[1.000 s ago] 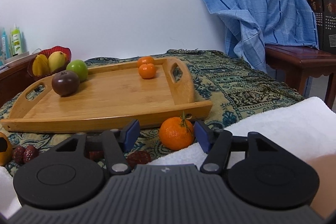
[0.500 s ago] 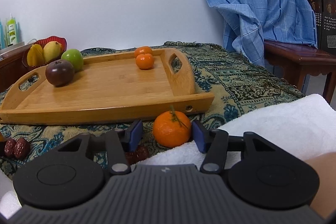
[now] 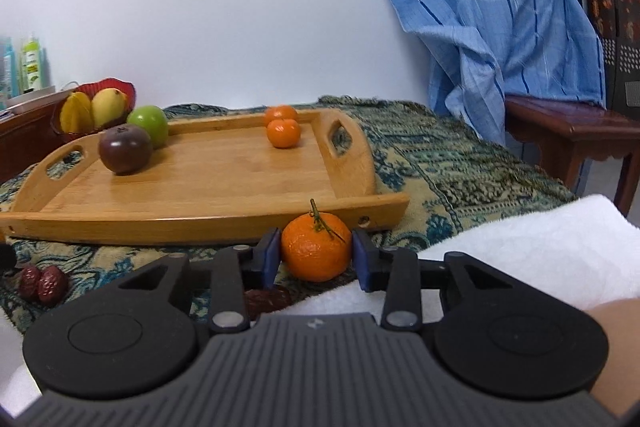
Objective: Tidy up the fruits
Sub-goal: 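Grasp the large orange with left gripper while right gripper grasps a mandarin, then carry the large orange and mandarin over the tray with both grippers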
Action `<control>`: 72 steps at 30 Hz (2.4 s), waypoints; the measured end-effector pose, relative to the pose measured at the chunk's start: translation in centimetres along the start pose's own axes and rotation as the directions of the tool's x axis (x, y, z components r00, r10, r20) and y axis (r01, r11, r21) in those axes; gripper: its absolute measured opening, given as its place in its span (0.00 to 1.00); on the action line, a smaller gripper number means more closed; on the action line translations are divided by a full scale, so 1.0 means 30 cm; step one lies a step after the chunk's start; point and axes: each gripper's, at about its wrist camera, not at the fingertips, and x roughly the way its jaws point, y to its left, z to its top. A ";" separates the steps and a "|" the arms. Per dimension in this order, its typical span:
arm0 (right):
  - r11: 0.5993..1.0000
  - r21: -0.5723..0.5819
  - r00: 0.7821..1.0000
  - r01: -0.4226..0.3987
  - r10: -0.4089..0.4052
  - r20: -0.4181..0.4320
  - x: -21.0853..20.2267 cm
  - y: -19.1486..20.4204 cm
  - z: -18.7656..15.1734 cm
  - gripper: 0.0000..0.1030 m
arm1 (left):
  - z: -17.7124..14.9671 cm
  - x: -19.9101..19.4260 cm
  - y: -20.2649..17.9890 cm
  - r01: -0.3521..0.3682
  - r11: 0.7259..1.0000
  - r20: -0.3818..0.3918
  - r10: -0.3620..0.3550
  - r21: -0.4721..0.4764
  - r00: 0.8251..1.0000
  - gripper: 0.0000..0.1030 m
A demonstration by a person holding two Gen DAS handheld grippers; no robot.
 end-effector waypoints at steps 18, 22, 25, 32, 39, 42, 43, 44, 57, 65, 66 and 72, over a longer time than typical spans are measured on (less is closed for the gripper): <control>0.992 -0.074 0.992 -0.098 0.104 0.077 0.097 -0.001 0.122 0.41 | 0.159 0.081 -0.117 0.083 0.995 -0.006 -0.082 0.054 0.997 0.48; 0.992 -0.064 0.991 -0.109 0.113 0.066 0.152 -0.008 0.148 0.41 | 0.197 0.132 -0.132 0.086 0.995 -0.010 -0.086 0.059 0.996 0.48; 0.992 -0.071 0.992 -0.108 0.112 0.064 0.188 -0.008 0.166 0.41 | 0.224 0.175 -0.136 0.095 0.994 -0.022 -0.094 0.052 0.995 0.48; 0.987 -0.104 0.991 -0.122 0.127 0.047 0.273 0.011 0.210 0.41 | 0.272 0.270 -0.153 0.100 0.993 -0.023 -0.099 0.056 0.995 0.48; 0.986 -0.089 0.990 -0.141 0.140 -0.008 0.349 0.010 0.238 0.41 | 0.291 0.341 -0.154 0.102 0.994 -0.053 -0.101 0.030 0.994 0.48; 0.986 -0.067 0.988 -0.152 0.150 -0.038 0.374 0.003 0.245 0.41 | 0.288 0.360 -0.158 0.099 0.995 -0.061 -0.097 0.031 0.993 0.48; 0.986 -0.060 0.987 -0.155 0.153 -0.047 0.384 0.001 0.249 0.41 | 0.286 0.365 -0.160 0.099 0.995 -0.063 -0.096 0.030 0.993 0.48; 0.986 -0.056 0.987 -0.157 0.154 -0.054 0.390 0.000 0.251 0.41 | 0.285 0.369 -0.160 0.098 0.995 -0.065 -0.096 0.030 0.993 0.48; 0.988 -0.006 0.980 -0.155 0.153 -0.125 0.455 -0.012 0.260 0.41 | 0.287 0.416 -0.171 0.101 0.995 -0.076 -0.099 0.022 0.992 0.48; 0.989 -0.014 0.980 -0.150 0.147 -0.132 0.462 -0.005 0.259 0.41 | 0.281 0.432 -0.169 0.102 0.995 -0.082 -0.100 0.020 0.992 0.48; 0.989 -0.015 0.980 -0.149 0.146 -0.132 0.461 -0.005 0.259 0.41 | 0.279 0.434 -0.170 0.102 0.994 -0.083 -0.100 0.025 0.992 0.48; 0.988 -0.040 0.981 -0.147 0.141 -0.136 0.462 0.008 0.256 0.41 | 0.272 0.441 -0.170 0.105 0.994 -0.084 -0.102 0.028 0.991 0.48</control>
